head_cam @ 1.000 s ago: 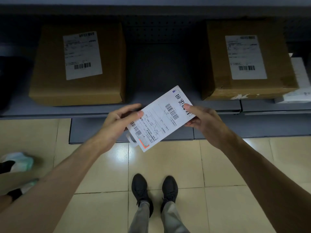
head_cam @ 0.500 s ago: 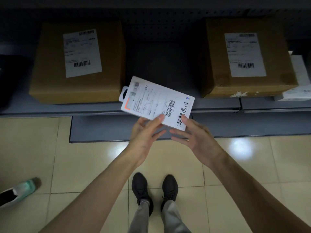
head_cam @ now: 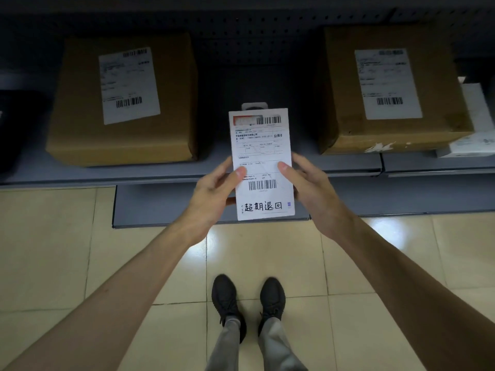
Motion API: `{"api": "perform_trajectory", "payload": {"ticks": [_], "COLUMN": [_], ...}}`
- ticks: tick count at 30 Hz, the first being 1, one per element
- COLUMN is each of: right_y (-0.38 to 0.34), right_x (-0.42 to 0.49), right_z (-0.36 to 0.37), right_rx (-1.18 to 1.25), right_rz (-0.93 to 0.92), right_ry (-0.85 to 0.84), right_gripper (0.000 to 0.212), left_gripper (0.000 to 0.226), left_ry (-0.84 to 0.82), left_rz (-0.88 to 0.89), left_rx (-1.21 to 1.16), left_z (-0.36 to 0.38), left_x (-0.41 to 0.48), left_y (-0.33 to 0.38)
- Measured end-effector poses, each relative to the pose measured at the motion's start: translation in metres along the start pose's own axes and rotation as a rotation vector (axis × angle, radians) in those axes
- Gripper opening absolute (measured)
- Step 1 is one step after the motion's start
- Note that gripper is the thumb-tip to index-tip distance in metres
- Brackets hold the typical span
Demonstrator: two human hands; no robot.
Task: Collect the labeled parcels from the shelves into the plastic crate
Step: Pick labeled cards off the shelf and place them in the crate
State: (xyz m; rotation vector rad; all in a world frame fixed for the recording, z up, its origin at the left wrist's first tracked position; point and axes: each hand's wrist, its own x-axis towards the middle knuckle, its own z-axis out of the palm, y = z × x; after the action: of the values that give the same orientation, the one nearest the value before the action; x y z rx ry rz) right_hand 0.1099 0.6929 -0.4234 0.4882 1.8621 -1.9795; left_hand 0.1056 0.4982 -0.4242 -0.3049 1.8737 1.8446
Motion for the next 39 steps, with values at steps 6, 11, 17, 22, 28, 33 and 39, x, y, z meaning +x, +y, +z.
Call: {"api": "perform_trajectory", "payload": {"ticks": [6,11,17,22,28,33,39], "right_y": [0.002,-0.014,-0.057,-0.085,-0.142,-0.197,-0.297], "right_x": [-0.017,-0.051,-0.127,-0.187,-0.225,-0.232,-0.233], "right_z": [0.007,0.013,0.022,0.023,0.03,0.029,0.026], "right_rx": [-0.019,-0.037,-0.059,-0.105,-0.126,-0.128,-0.139], "right_rz": [-0.063,-0.114,-0.166,-0.206,-0.333,-0.466,-0.66], "right_ry": [-0.006,-0.009,-0.043,-0.05,-0.038,-0.035,-0.018], "right_gripper": [0.038,0.04,0.035,0.032,0.034,0.032,0.032], "left_gripper": [0.04,0.047,0.053,0.056,0.058,0.056,0.057], "left_ry": [0.051,0.077,0.071,0.079,0.106,0.121,0.144], "left_rz": [0.064,0.137,0.222,0.256,0.366,0.476,0.669], "left_rx": [0.003,0.025,0.096,0.142,0.127,0.134,0.19], "left_z": [0.003,0.005,0.009,0.016,0.019,0.021,0.022], "left_x": [-0.016,-0.051,-0.129,-0.191,-0.231,-0.239,-0.236], "left_y": [0.002,0.024,0.065,0.091,0.144,0.201,0.302]}}
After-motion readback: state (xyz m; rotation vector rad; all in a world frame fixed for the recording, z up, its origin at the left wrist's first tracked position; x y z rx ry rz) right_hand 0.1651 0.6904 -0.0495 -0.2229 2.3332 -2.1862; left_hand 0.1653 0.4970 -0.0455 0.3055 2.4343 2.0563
